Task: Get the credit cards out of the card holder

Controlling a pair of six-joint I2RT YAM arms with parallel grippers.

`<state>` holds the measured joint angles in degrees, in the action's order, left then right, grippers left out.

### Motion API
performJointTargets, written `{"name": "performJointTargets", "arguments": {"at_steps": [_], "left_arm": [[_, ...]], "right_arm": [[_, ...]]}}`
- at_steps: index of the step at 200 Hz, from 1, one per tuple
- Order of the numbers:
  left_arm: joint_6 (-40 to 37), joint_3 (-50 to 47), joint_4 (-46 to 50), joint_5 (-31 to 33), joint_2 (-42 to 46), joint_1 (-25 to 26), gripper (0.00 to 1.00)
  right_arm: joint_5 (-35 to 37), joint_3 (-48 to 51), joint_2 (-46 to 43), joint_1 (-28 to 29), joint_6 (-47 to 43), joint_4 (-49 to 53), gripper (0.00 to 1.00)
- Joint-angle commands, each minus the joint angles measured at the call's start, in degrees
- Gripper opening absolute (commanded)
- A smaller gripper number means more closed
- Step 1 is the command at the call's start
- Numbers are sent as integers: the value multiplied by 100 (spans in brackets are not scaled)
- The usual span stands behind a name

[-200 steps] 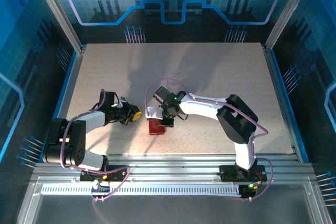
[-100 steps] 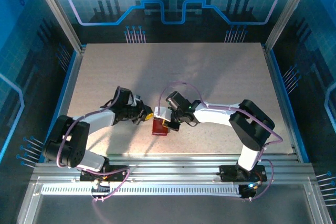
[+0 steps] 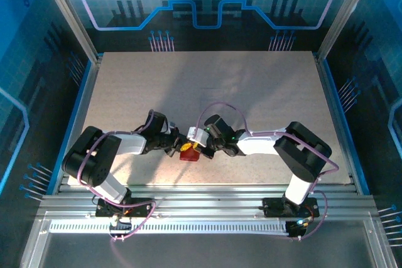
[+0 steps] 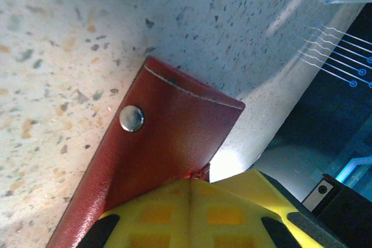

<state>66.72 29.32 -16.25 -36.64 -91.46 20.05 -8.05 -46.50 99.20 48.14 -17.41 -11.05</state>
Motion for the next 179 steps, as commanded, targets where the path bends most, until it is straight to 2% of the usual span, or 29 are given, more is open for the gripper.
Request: {"name": "performJointTargets", "arguments": {"at_steps": [1, 15, 31, 37, 59, 66, 107, 131, 142, 163, 179], "left_arm": [[86, -163, 194, 226, -143, 42, 1], [104, -198, 154, 216, -168, 39, 0], [141, -191, 130, 210, -150, 42, 0], [154, -174, 139, 201, -125, 42, 0], [201, -73, 171, 226, 36, 21, 1], [218, -35, 183, 236, 97, 7, 1], [220, 287, 348, 258, 394, -51, 8], [154, 363, 394, 324, 567, -279, 11], [82, 388, 465, 332, 659, -450, 11], [-134, 423, 656, 348, 844, -815, 12], [-377, 509, 861, 344, 924, -1077, 13]], "right_arm": [[159, 190, -162, -50, 338, -635, 0], [181, 248, -181, -51, 467, -714, 0], [308, 272, -244, -55, 700, -678, 9], [378, 289, -292, -50, 835, -655, 14], [776, 314, -536, -116, 1791, -349, 45], [758, 280, -622, -152, 2084, -141, 49], [928, -90, -998, -309, 3644, 1161, 51], [373, -182, -1062, -574, 4824, 1482, 51], [199, -356, -982, -605, 5249, 1929, 51], [-30, -964, -674, -551, 5520, 2718, 51], [3, -1309, -383, -420, 5526, 3125, 57]]}}
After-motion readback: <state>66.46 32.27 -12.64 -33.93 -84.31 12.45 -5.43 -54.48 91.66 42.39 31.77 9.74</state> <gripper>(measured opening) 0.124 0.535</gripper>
